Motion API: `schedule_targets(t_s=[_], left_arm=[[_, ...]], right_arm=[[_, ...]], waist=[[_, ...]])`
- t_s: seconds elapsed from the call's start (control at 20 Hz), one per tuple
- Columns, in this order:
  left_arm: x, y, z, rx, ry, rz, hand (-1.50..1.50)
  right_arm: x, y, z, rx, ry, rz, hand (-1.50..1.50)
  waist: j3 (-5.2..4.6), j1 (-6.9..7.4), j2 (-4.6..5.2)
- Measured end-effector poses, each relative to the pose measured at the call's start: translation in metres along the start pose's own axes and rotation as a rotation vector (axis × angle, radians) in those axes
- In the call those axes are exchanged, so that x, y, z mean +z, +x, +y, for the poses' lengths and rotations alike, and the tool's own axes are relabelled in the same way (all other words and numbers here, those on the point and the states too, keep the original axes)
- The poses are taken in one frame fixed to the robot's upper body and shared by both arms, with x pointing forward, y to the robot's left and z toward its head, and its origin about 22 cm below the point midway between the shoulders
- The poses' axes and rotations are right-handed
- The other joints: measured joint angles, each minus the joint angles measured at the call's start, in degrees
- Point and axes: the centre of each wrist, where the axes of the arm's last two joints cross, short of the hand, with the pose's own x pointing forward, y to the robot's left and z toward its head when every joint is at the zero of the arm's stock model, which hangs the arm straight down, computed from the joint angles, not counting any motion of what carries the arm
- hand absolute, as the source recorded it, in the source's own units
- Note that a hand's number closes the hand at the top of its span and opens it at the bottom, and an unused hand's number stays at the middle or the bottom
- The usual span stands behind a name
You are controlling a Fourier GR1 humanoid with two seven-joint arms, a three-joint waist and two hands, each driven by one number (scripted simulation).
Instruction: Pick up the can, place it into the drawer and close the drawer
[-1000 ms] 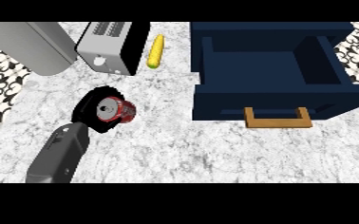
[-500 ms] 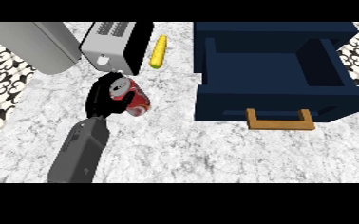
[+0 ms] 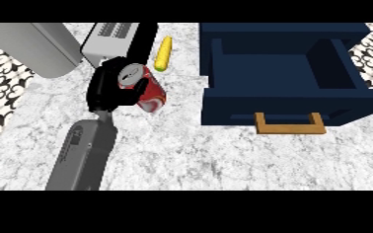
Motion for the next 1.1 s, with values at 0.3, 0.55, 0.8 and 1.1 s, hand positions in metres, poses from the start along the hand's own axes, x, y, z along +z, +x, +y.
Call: schedule_targets(t_s=[0.3, 0.55, 0.8, 1.1], left_arm=[[-0.007, 0.045, -0.041, -0.028, -0.004, -0.021, 1.50], [-0.022, 0.072, -0.074, -0.048, -0.004, -0.040, 1.50], [-0.040, 0.094, -0.108, -0.057, -0.016, -0.054, 1.50], [-0.055, 0.106, -0.146, -0.070, -0.025, -0.046, 1.50]], right_arm=[[0.002, 0.001, 0.003, 0.000, 0.002, -0.002, -1.50], [-0.001, 0.003, 0.007, -0.008, 0.009, -0.009, -1.50], [-0.005, 0.003, 0.011, -0.009, 0.008, -0.008, -1.50], [-0.012, 0.005, 0.010, -0.014, 0.014, -0.006, -1.50]], waist=[[-0.03, -0.51, 0.21], [-0.06, -0.82, 0.33], [-0.06, -1.06, 0.43], [-0.06, -1.28, 0.48]])
